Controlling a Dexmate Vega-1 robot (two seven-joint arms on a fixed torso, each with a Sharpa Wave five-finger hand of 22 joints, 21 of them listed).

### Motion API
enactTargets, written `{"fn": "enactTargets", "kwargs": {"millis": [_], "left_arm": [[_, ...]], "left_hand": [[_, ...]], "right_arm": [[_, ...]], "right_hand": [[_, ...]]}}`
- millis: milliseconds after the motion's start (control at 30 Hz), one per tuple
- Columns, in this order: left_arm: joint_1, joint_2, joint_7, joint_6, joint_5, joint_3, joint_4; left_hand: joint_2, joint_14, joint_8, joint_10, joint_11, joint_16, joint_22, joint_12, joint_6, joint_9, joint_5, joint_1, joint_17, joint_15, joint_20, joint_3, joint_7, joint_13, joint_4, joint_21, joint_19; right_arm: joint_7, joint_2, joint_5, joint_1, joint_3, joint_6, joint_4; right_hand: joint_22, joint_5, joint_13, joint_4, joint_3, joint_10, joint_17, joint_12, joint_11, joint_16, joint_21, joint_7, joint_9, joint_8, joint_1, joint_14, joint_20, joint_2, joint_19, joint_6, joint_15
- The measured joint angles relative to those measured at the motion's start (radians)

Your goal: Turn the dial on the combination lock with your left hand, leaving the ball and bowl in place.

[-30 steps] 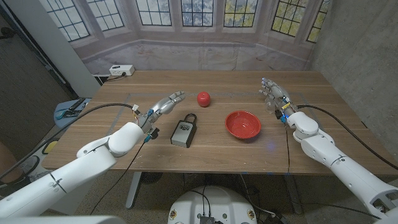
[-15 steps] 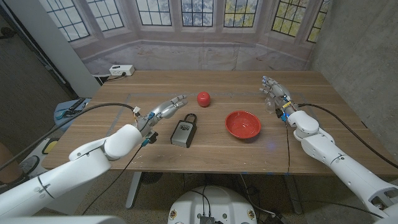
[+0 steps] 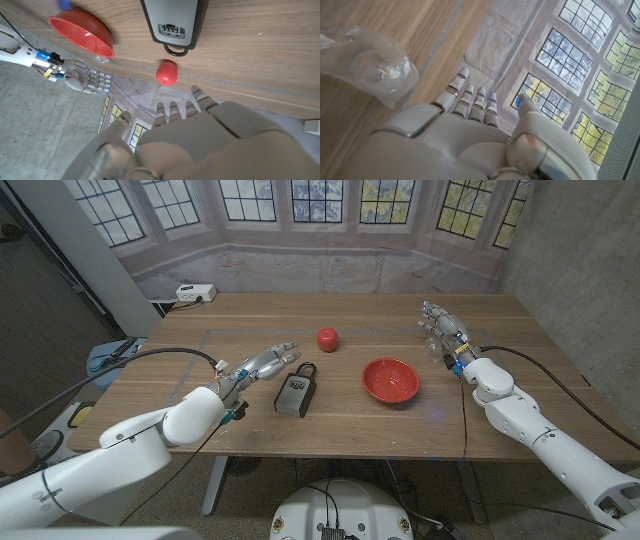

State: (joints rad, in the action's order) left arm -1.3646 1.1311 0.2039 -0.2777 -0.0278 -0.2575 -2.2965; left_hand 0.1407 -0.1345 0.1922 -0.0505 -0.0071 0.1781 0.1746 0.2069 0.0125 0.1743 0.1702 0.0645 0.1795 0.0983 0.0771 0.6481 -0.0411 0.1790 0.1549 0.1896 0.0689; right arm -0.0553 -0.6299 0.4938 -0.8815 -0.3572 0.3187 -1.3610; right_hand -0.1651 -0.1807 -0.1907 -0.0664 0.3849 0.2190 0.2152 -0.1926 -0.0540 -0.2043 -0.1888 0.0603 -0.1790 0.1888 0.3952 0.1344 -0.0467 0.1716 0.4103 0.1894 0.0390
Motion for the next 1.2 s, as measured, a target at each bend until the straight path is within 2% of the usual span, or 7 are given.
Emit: {"fn": "enactTargets", "kwargs": {"millis": [400, 667, 800, 933, 967, 1200], "left_arm": [[-0.025, 0.047, -0.004, -0.072, -0.068, 0.007, -0.051], [-0.045, 0.082, -0.015, -0.112, -0.101, 0.023, -0.084], [-0.052, 0.095, -0.027, -0.143, -0.122, 0.029, -0.095], [-0.06, 0.114, -0.027, -0.143, -0.122, 0.037, -0.109], [-0.062, 0.117, -0.04, -0.169, -0.138, 0.039, -0.112], [-0.073, 0.136, -0.054, -0.193, -0.146, 0.055, -0.127]], "left_hand": [[-0.003, -0.023, 0.0, -0.03, 0.02, 0.0, 0.0, -0.008, 0.0, 0.0, 0.004, -0.019, 0.0, 0.002, 0.005, -0.008, 0.0, 0.005, 0.008, 0.0, -0.019], [0.002, -0.029, 0.0, -0.03, 0.02, 0.0, 0.0, -0.008, 0.007, 0.0, 0.004, -0.024, 0.0, 0.007, 0.01, -0.011, 0.0, 0.005, 0.011, 0.0, -0.025], [0.003, -0.029, 0.0, -0.03, 0.02, 0.0, 0.0, -0.008, 0.02, 0.0, 0.008, -0.032, 0.0, 0.007, 0.003, -0.011, 0.005, 0.005, 0.011, 0.0, -0.031], [0.001, -0.029, 0.0, -0.028, 0.018, 0.0, 0.0, -0.008, 0.027, 0.0, 0.008, -0.033, 0.0, 0.007, -0.004, -0.015, -0.002, 0.005, 0.015, 0.0, -0.032], [0.0, -0.029, 0.0, -0.015, 0.019, 0.0, 0.0, -0.006, 0.03, 0.0, 0.008, -0.035, 0.0, 0.007, -0.006, -0.015, -0.006, 0.005, 0.015, 0.0, -0.033], [0.002, -0.015, -0.005, 0.055, 0.003, 0.008, 0.0, 0.02, 0.021, 0.0, 0.012, -0.042, 0.0, -0.002, -0.006, -0.015, -0.044, 0.005, 0.015, 0.0, -0.033]], "right_arm": [[-0.003, -0.003, 0.002, -0.011, 0.008, 0.008, -0.007], [-0.005, -0.005, 0.005, -0.022, 0.013, 0.016, -0.011], [-0.008, -0.006, 0.007, -0.031, 0.017, 0.021, -0.016], [-0.01, -0.006, 0.008, -0.031, 0.017, 0.023, -0.016], [-0.01, -0.007, 0.008, -0.04, 0.02, 0.023, -0.02], [-0.015, -0.007, 0.009, -0.048, 0.022, 0.023, -0.024]], "right_hand": [[0.0, 0.0, 0.0, -0.004, 0.004, 0.0, -0.002, 0.0, 0.0, -0.008, 0.0, 0.0, 0.0, 0.0, 0.005, 0.0, 0.0, 0.005, 0.0, 0.0, 0.0], [0.0, 0.0, 0.0, -0.004, 0.004, 0.0, -0.001, 0.0, 0.0, -0.008, 0.0, 0.0, 0.0, 0.0, 0.005, 0.0, 0.0, 0.005, 0.0, 0.0, 0.0], [0.0, 0.0, 0.0, -0.004, 0.004, 0.0, -0.001, 0.0, 0.0, -0.008, 0.0, 0.0, 0.0, 0.0, 0.005, 0.0, 0.0, 0.005, 0.0, 0.0, 0.0], [0.0, 0.0, 0.0, -0.007, 0.001, 0.001, -0.001, 0.0, 0.001, -0.008, 0.0, 0.0, 0.0, 0.0, 0.011, 0.0, 0.0, 0.0, 0.0, 0.0, 0.0], [0.0, 0.0, 0.0, -0.007, 0.001, 0.004, -0.001, 0.0, 0.004, -0.008, 0.0, 0.0, 0.0, 0.0, 0.011, 0.0, 0.0, 0.0, 0.0, 0.0, 0.0], [0.0, 0.0, 0.0, -0.011, 0.006, 0.005, -0.001, 0.0, 0.005, -0.008, 0.0, 0.0, 0.0, 0.0, 0.011, 0.0, 0.004, 0.0, 0.004, 0.0, 0.0]]}}
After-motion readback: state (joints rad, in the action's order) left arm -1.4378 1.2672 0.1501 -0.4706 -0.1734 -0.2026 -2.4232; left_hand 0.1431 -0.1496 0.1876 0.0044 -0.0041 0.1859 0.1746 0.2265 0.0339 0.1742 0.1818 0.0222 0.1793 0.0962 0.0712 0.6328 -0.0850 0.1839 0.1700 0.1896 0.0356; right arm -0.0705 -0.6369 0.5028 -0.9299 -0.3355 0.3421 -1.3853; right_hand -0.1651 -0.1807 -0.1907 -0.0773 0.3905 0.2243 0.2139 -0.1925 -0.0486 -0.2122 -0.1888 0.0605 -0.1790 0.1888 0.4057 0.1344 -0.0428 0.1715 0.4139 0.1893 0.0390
